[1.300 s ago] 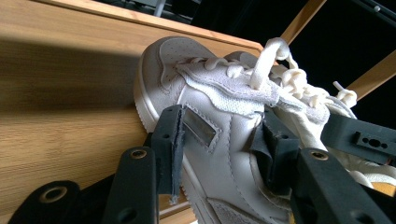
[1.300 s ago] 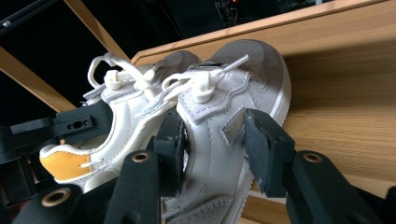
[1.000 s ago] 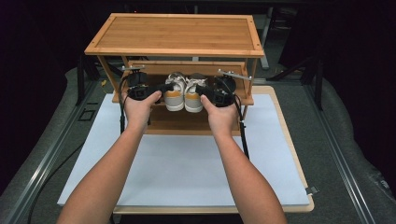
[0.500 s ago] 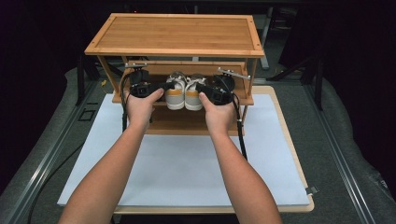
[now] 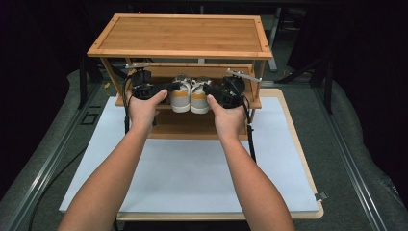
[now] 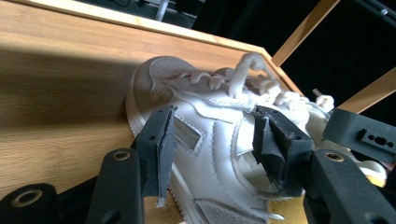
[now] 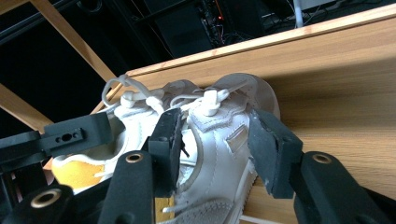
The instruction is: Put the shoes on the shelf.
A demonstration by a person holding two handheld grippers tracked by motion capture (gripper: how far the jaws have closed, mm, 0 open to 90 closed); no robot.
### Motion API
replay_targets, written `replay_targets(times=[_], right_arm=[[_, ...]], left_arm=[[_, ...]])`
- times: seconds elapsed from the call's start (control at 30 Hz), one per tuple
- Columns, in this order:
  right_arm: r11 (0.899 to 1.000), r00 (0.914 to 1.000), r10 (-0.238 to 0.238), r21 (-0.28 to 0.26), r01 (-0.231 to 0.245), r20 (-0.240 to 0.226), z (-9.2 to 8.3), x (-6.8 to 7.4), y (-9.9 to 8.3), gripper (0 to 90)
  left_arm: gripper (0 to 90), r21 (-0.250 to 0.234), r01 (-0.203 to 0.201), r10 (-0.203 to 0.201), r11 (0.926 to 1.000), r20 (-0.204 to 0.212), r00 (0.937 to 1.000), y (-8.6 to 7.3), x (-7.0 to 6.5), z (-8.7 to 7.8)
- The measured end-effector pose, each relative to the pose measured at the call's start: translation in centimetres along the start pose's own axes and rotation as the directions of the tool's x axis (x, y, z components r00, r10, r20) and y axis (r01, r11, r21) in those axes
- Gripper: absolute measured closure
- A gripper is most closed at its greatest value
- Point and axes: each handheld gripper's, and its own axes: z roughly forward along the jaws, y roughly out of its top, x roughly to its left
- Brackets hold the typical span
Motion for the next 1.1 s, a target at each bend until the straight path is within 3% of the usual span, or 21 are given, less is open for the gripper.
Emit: replay_targets(times=[0.07,0.1,0.2,0.23,0.3,0.37,0.47,0.63,0.77,0.87,1.1], right_arm=[[1.000,1.0000,-0.003,-0.002,0.003,-0.007,-0.4,0.0,0.1,54.9],[1.000,0.9999,-0.006,-0.005,0.006,-0.015,-0.5,0.0,0.1,54.9],[0.999,0.9990,-0.039,0.002,0.039,-0.022,-1.1,0.1,0.1,54.9],[0.999,0.9982,-0.051,0.007,0.051,-0.031,-1.4,0.1,0.2,54.8],[0.998,0.9966,-0.069,0.012,0.069,-0.045,-1.9,0.0,0.2,54.2],[0.996,0.9952,-0.091,0.016,0.092,-0.035,-2.4,0.0,0.3,54.0],[0.993,0.9928,-0.115,0.008,0.116,-0.032,-3.2,-0.2,0.3,55.5],[0.995,0.9931,-0.098,0.012,0.099,-0.065,-3.9,-0.8,-0.5,67.3],[0.994,0.9923,-0.097,0.045,0.101,-0.077,-3.6,-1.3,-1.4,76.3],[0.994,0.9919,-0.084,0.066,0.090,-0.096,-3.3,-1.5,-1.8,80.7],[0.993,0.9915,-0.086,0.070,0.093,-0.098,-2.9,-1.5,-2.4,83.8]], left_arm=[[48.7,-0.006,0.001,-0.001,1.0000,0.004,1.0000,0.0,-0.1,-0.4],[48.7,-0.010,-0.017,0.017,0.9998,0.006,0.9998,0.1,-0.1,-0.8],[48.7,-0.014,-0.022,0.022,0.9997,0.009,0.9997,0.0,-0.4,-1.5],[48.7,-0.013,-0.046,0.046,0.9989,0.001,0.9990,0.0,-0.4,-1.8],[48.8,-0.025,-0.055,0.055,0.9982,-0.002,0.9985,0.0,-0.5,-2.4],[49.4,-0.032,-0.063,0.063,0.9975,0.007,0.9980,0.0,-0.5,-3.0],[58.5,-0.041,-0.065,0.066,0.9970,0.031,0.9973,-0.2,-0.3,-3.7],[68.1,-0.047,-0.046,0.048,0.9978,0.054,0.9974,-0.9,0.2,-4.2],[75.5,-0.034,-0.063,0.065,0.9975,0.058,0.9962,-1.6,0.6,-4.2],[79.3,-0.019,-0.082,0.083,0.9965,0.043,0.9957,-2.1,0.8,-4.1],[86.0,0.003,-0.076,0.076,0.9971,0.033,0.9966,-2.9,1.5,-3.6]])
